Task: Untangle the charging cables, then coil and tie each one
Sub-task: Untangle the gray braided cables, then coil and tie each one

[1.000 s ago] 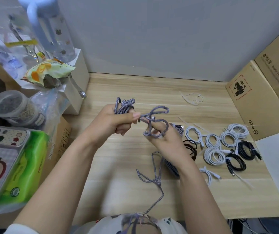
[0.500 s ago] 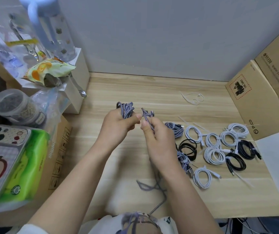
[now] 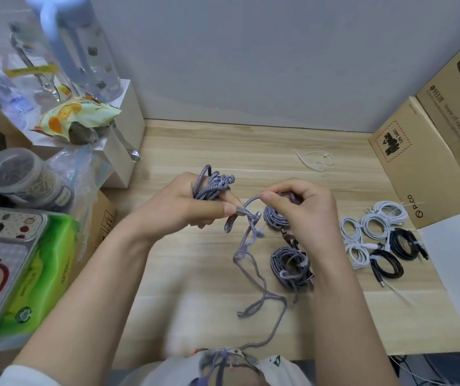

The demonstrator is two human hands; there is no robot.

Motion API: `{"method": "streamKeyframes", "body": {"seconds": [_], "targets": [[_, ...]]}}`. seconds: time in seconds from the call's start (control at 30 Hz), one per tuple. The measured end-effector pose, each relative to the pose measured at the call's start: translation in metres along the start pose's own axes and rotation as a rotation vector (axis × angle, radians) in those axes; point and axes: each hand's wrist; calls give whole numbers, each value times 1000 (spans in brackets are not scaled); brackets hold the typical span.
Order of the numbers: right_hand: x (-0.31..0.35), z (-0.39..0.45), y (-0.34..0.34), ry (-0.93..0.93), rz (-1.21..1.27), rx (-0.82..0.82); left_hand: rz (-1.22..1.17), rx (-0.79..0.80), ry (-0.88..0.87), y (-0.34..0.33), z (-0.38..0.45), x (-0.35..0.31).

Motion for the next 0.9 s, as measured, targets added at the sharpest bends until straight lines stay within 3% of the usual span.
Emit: {"method": "streamKeyframes", "body": {"seconds": [0.1,0.17,0.27,0.37,0.5,0.73,0.9], "targets": [[-9,3,-14,-45,-54,172,-103,-16,-76,-2,2,-3],[-14,-2,-24,-47,-86,324,-103,-137,-71,-4,5,-2],[-16,-11,-27,-15,-33,526,7,-351,-34,-4,11,7],[-9,-17,-21,35,-16,556,197,-441,-16,-1,14,23],[6,-20,-12,-48,241,422,345,-429,10,3,11,41],[3,-6,-4,-147,174,-70,429,-270,-4,7,1,38],[0,2,16,-99,271,-341,457,-386,75,23,-6,43]]}}
Point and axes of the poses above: each hand's wrist, its own z-axis towards the middle knuckle, its own y-axis out of the back of the hand, x = y × z, and after that the axes turned 7 degrees about -y, right-handed
